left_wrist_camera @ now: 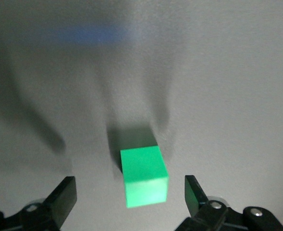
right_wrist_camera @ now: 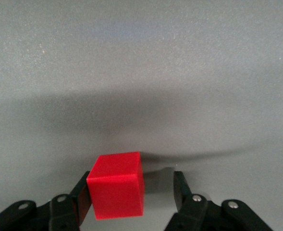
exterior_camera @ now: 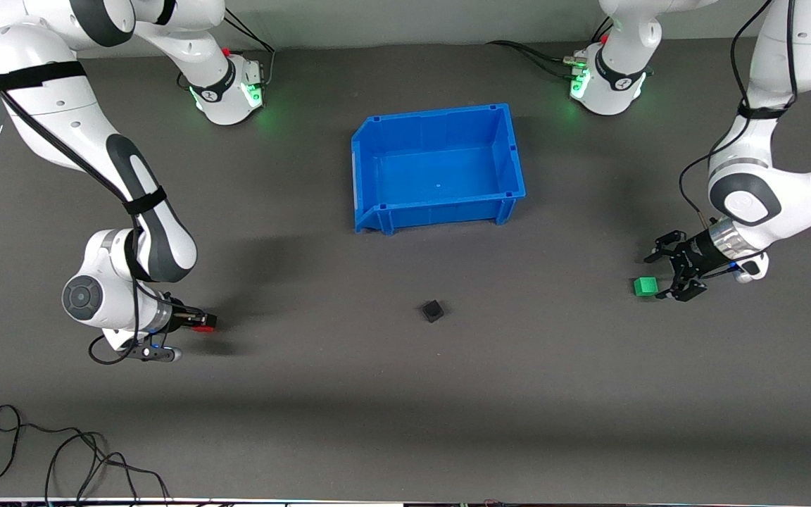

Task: Attach green and red cubes to black cube
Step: 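Close the right gripper on the red cube while the left gripper grasps the green cube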

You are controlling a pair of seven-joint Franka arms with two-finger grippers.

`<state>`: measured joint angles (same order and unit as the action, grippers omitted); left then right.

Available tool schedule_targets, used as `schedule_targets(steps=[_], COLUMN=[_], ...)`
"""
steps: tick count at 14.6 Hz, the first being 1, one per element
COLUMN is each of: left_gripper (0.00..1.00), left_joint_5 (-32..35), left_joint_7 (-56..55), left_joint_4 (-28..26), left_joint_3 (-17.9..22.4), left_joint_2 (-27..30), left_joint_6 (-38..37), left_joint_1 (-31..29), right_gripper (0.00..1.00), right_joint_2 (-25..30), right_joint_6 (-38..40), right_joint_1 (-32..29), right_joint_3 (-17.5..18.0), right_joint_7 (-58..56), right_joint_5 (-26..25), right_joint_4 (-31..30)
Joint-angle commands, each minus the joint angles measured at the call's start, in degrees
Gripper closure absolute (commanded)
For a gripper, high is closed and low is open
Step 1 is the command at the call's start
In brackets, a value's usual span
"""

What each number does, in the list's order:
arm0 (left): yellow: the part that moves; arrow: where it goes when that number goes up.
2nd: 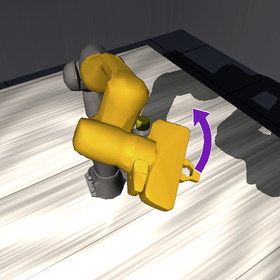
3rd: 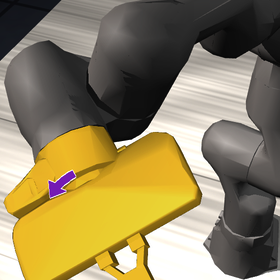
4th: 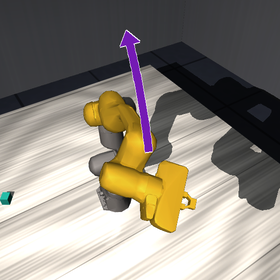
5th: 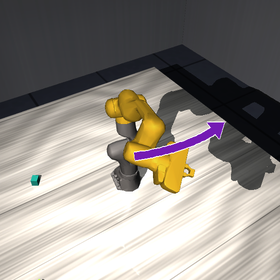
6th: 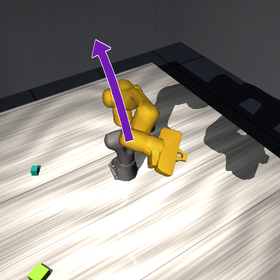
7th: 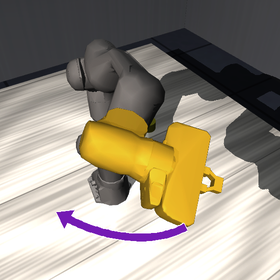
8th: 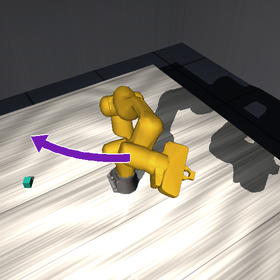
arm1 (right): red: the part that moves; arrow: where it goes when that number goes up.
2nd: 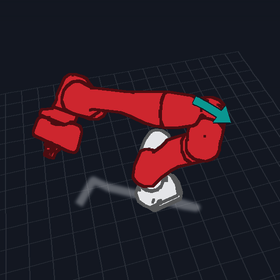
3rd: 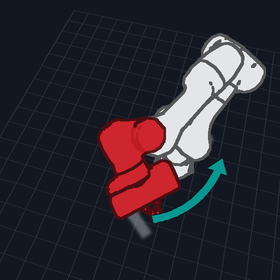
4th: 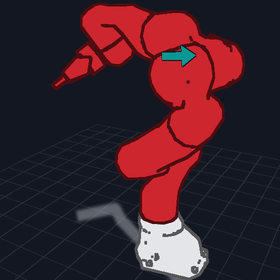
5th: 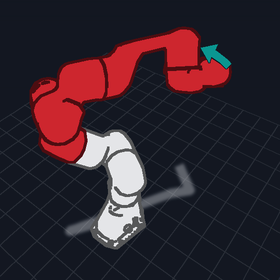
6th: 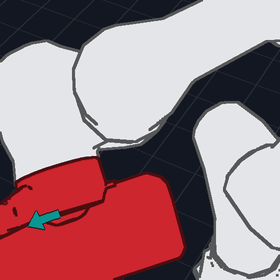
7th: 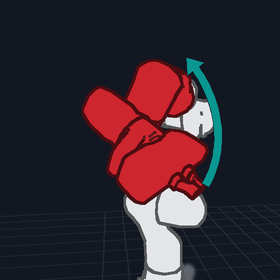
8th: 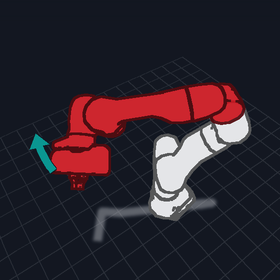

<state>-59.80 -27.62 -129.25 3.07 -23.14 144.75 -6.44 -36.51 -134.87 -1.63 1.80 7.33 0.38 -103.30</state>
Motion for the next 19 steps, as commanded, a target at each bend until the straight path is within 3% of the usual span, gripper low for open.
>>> schedule_targets(steps=[1, 4, 8, 9, 11, 12, 13, 17, 19], left_gripper=[0.00, 0.00, 0.59, 0.66, 0.67, 0.67, 0.67, 0.67, 0.67], left_joint_5=[-3.4, -3.5, -3.5, -3.5, -3.5, -3.5, -3.5, -3.5, -3.5], left_joint_7=[4.3, 4.3, 4.3, 4.2, 4.2, 4.2, 4.2, 4.2, 3.9], left_joint_4=[-0.2, 0.0, 0.2, 0.4, 0.8, 0.8, 0.8, 0.8, 1.3], left_joint_3=[-0.3, -0.3, -0.3, -0.3, -0.3, -0.3, -0.3, -0.3, -0.3], left_joint_2=[-0.8, -1.1, -1.0, -1.0, -0.9, -0.9, -0.9, -0.9, -0.4], left_joint_6=[0.7, 0.7, 0.7, 0.7, 0.4, 0.4, 0.5, 0.5, 0.0], left_joint_1=[-0.3, -0.3, -0.3, -0.3, -0.3, -0.3, -0.3, -0.7, -0.7], right_gripper=[0.28, 0.31, 0.45, 0.53, 0.74, 0.94, 1.00, 1.00, 1.00], right_joint_2=[-1.5, -2.3, -2.4, -2.4, -2.4, -2.4, -2.3, -2.0, -2.0], right_joint_6=[-0.3, -1.1, -1.4, -1.4, -1.4, -1.4, -1.4, -1.4, -1.4], right_joint_1=[-0.2, 0.1, 0.1, 0.1, 0.1, 0.1, 0.1, 0.7, 3.6], right_joint_3=[0.3, 0.3, 0.3, 0.3, 0.3, 0.3, 0.3, 0.9, 0.9], right_joint_7=[2.1, 3.7, 3.7, 3.7, 3.7, 3.7, 3.8, 11.5, 20.6], right_joint_5=[-0.5, -0.5, -0.5, -0.5, -0.5, -0.5, -0.5, -0.3, -0.1], right_joint_4=[2.0, 2.2, 2.3, 2.3, 2.3, 2.3, 2.4, 2.9, 3.9])
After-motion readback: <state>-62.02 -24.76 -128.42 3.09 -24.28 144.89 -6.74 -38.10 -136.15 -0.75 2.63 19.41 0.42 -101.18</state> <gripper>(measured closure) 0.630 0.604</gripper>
